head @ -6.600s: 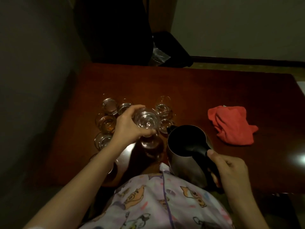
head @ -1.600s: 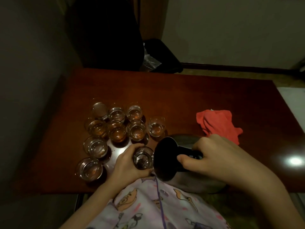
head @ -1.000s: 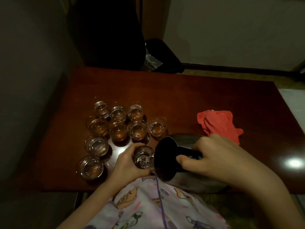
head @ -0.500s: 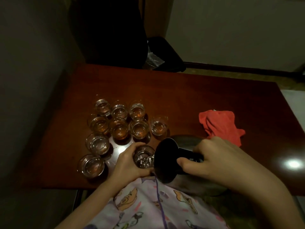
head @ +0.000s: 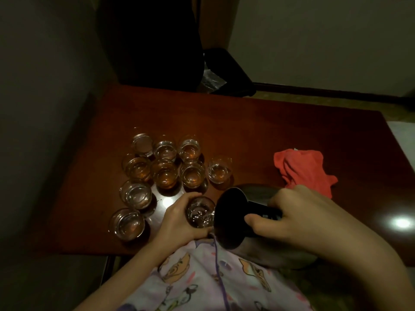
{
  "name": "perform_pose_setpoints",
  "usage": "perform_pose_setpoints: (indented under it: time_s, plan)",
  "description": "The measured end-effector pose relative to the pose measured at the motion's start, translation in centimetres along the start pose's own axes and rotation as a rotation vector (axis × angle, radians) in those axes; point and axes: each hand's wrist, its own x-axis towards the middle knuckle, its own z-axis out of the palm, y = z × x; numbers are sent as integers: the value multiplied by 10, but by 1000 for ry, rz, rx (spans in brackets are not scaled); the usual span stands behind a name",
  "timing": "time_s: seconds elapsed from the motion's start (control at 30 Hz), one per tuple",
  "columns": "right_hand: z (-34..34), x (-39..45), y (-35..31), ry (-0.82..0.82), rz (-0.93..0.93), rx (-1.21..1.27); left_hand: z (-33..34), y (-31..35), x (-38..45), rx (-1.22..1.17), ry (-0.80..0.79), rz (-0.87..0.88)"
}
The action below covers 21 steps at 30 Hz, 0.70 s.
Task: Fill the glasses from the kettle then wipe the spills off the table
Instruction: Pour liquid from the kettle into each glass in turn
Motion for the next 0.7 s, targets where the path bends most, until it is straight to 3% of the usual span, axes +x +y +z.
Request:
perform_pose_setpoints:
  time_s: [0.7]
  plan:
    - [-4, 3, -4, -10, 31, -22, 0, 0, 0, -11, -9, -20]
